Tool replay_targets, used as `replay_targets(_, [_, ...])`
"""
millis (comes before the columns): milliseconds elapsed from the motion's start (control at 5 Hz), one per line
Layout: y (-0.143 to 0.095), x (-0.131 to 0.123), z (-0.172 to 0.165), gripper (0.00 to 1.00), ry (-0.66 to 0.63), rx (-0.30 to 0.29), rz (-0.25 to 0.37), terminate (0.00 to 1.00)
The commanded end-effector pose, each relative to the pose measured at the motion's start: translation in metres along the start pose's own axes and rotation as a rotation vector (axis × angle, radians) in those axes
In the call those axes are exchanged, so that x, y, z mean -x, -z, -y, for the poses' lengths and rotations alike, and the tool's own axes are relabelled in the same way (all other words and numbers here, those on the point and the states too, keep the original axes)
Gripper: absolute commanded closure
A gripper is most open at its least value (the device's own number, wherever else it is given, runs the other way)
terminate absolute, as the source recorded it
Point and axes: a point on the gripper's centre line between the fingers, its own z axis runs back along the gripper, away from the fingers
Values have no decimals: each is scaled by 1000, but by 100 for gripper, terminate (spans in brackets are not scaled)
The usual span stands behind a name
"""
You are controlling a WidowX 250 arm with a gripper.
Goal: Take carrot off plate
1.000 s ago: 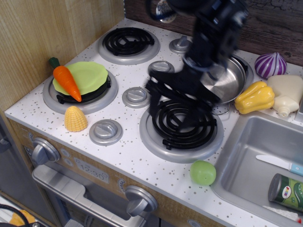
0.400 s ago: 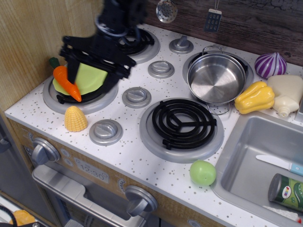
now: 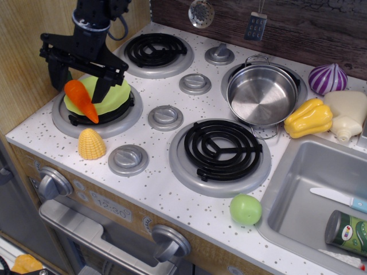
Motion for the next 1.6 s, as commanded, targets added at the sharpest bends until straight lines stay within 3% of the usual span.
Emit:
replay_targets(0, [12,-18,-6,0,16,54,61,0])
replay_targets(400, [29,-26,-10,0,55,115,45,0])
replay_targets(600, [32,-26,-8,100,29,121,20,0])
replay_targets(800, [35,-26,-6,100,40,151,-2,0])
replay_targets(1000, [26,-25,-4,100,56,131,-3,0])
replay_targets(1200, [2,-24,2,100,94,63,-15,0])
replay_targets(1400, [-29,-21,34,100,124,-11,-2,0])
